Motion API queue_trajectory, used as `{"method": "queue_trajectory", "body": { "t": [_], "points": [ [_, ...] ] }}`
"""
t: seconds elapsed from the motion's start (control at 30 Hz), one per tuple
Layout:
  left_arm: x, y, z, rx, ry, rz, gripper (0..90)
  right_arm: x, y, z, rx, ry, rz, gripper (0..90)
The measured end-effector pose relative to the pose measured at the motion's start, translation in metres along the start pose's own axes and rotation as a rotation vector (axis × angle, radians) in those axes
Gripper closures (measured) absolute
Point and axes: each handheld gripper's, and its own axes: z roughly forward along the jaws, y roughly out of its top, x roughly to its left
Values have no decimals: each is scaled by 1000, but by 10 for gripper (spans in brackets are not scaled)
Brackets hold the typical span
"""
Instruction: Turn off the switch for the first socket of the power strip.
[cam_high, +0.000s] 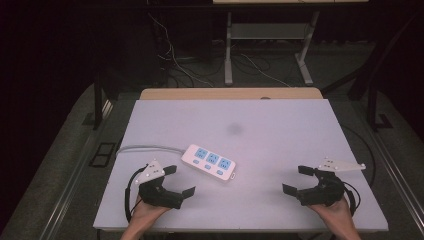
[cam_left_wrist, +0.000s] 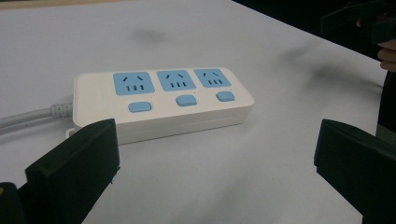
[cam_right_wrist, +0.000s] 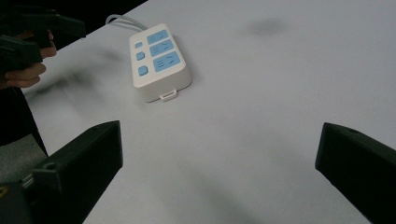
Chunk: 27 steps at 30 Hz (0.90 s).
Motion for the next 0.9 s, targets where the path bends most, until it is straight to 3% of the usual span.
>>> {"method": "queue_trajectory", "body": {
  "t": [0.9],
  "points": [
    [-1,0,-1,10,2,2,0,-2,-3,2,17,5,-2,5]
  ]
}}
